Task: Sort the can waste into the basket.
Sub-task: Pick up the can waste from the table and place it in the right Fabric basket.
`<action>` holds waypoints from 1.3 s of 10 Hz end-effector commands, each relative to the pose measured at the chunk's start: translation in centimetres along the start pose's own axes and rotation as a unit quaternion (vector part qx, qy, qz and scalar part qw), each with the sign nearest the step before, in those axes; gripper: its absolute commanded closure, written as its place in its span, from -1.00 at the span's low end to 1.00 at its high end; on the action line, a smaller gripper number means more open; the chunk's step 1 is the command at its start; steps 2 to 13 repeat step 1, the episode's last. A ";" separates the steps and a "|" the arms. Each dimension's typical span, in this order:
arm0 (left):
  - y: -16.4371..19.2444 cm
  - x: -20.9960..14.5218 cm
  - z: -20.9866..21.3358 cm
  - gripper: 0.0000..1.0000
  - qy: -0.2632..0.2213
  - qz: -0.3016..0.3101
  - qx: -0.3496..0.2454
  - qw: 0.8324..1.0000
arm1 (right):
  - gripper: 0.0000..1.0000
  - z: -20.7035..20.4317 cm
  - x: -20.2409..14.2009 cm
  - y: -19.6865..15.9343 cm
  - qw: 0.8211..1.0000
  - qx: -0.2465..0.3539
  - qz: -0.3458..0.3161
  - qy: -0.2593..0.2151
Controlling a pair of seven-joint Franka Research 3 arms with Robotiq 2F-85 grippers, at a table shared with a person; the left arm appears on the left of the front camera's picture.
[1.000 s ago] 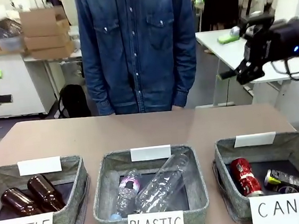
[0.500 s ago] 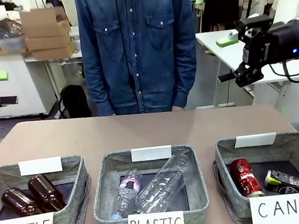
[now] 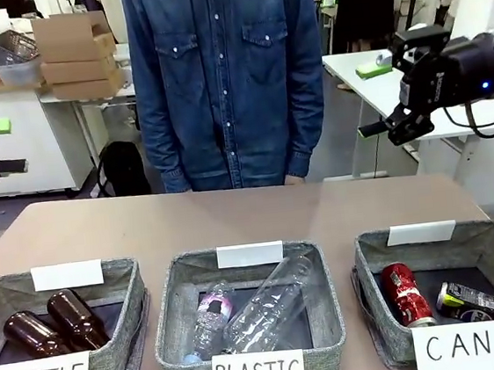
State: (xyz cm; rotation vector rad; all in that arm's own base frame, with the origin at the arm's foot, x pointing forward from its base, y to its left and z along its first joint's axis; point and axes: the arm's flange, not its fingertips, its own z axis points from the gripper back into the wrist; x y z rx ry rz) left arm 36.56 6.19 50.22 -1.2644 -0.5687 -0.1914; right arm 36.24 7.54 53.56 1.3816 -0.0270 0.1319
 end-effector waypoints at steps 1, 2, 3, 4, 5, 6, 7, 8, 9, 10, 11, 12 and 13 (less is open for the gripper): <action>-0.3 0.1 0.3 -1.00 0.006 0.006 -0.002 1.000 | -1.00 -0.1 0.0 0.1 1.000 -0.001 0.001 -0.002; -0.3 0.1 0.3 -1.00 0.006 0.006 -0.002 1.000 | -1.00 -0.1 0.0 0.1 1.000 -0.001 0.001 -0.002; -0.3 0.1 0.3 -1.00 0.006 0.006 -0.002 1.000 | -1.00 -0.1 0.0 0.1 1.000 -0.001 0.001 -0.002; -0.3 0.1 0.3 -1.00 0.006 0.006 -0.002 1.000 | -1.00 -0.1 0.0 0.1 1.000 -0.001 0.001 -0.002; -0.3 0.1 0.3 -1.00 0.006 0.006 -0.002 1.000 | -1.00 -0.1 0.0 0.1 1.000 -0.001 0.001 -0.002; -0.3 0.1 0.3 -1.00 0.006 0.006 -0.002 1.000 | -1.00 -0.1 0.0 0.1 1.000 -0.001 0.001 -0.002; -0.3 0.1 0.3 -1.00 0.006 0.006 -0.002 1.000 | -1.00 -0.1 0.0 0.1 1.000 -0.001 0.001 -0.002; -0.3 0.1 0.3 -1.00 0.006 0.006 -0.002 1.000 | -1.00 -0.1 0.0 0.1 1.000 -0.001 0.001 -0.002; -0.3 0.1 0.3 -1.00 0.006 0.006 -0.002 1.000 | -1.00 -0.1 0.0 0.1 1.000 -0.001 0.001 -0.002; -0.3 0.1 0.3 -1.00 0.006 0.006 -0.002 1.000 | -1.00 -0.1 0.0 0.1 1.000 -0.001 0.001 -0.002; -0.3 0.1 0.3 -1.00 0.006 0.006 -0.002 1.000 | -1.00 -0.1 0.0 0.1 1.000 -0.001 0.001 -0.002; -0.3 0.1 0.3 -1.00 0.006 0.006 -0.002 1.000 | -1.00 -0.1 0.0 0.1 1.000 -0.001 0.001 -0.002; -0.3 0.1 0.3 -1.00 0.006 0.006 -0.002 1.000 | -1.00 -0.1 0.0 0.1 1.000 -0.001 0.001 -0.002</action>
